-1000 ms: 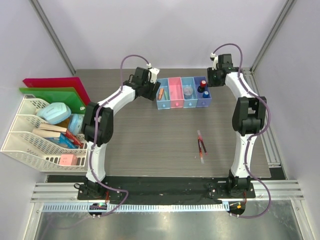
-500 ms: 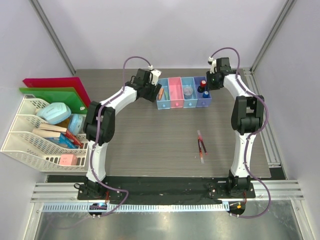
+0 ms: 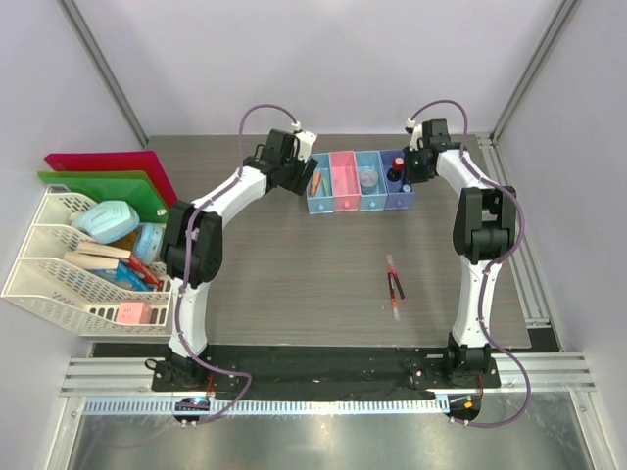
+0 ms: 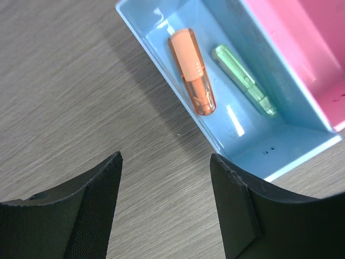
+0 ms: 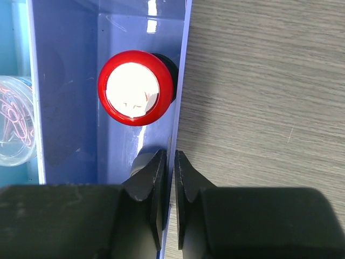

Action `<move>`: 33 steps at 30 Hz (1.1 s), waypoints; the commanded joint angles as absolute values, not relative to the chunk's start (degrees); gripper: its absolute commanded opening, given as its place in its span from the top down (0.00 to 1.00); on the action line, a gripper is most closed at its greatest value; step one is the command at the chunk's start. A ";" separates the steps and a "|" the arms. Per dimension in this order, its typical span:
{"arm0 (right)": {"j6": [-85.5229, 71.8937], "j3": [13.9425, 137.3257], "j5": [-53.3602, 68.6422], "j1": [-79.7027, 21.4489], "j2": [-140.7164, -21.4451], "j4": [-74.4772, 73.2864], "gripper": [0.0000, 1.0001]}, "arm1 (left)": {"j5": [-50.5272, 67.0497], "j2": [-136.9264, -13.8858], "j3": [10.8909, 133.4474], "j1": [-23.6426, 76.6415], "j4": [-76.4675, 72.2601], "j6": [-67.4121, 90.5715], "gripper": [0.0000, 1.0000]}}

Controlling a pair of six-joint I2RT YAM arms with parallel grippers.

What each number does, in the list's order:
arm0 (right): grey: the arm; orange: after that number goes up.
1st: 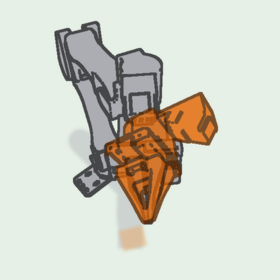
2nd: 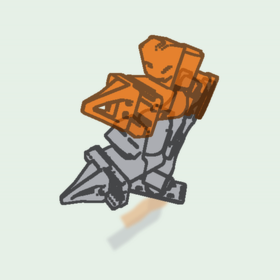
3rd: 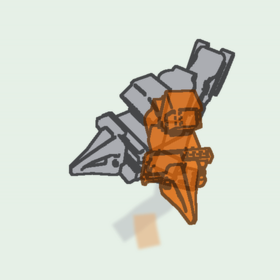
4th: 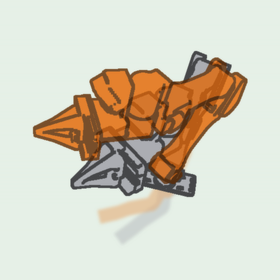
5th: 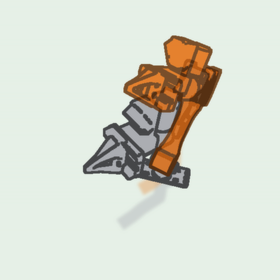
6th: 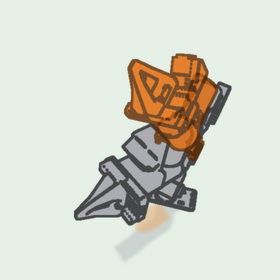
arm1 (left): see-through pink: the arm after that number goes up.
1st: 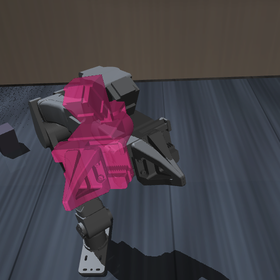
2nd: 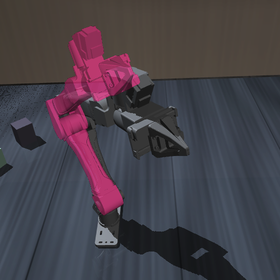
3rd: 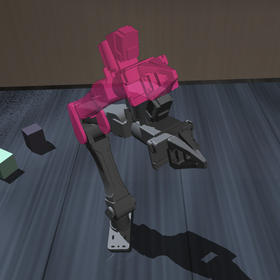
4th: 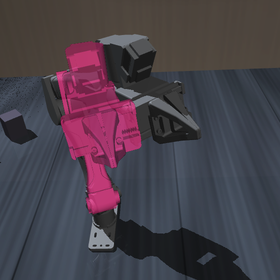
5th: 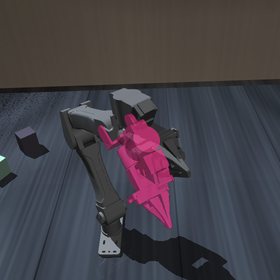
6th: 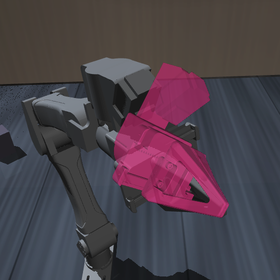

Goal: Sort the stationery into containers
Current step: Move the storage box to the center of the board.

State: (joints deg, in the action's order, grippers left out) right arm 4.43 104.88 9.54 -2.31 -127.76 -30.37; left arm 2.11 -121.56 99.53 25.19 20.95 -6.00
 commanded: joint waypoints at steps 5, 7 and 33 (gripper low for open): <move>4.57 103.62 10.19 -2.29 -124.28 -29.00 0.83 | 2.55 -118.39 103.36 25.66 18.90 -4.66 0.34; 4.66 103.27 10.20 -2.29 -124.01 -28.92 0.84 | 2.46 -119.26 103.36 25.66 18.28 -4.48 0.34; 4.83 97.83 11.25 -3.95 -118.92 -28.92 0.86 | 3.07 -123.76 99.15 27.16 19.86 -6.33 0.58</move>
State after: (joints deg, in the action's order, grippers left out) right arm 4.38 100.01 9.78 -2.79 -125.08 -28.34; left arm 2.61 -126.69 102.59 26.98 19.66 -6.00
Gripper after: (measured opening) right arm 0.148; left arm 0.474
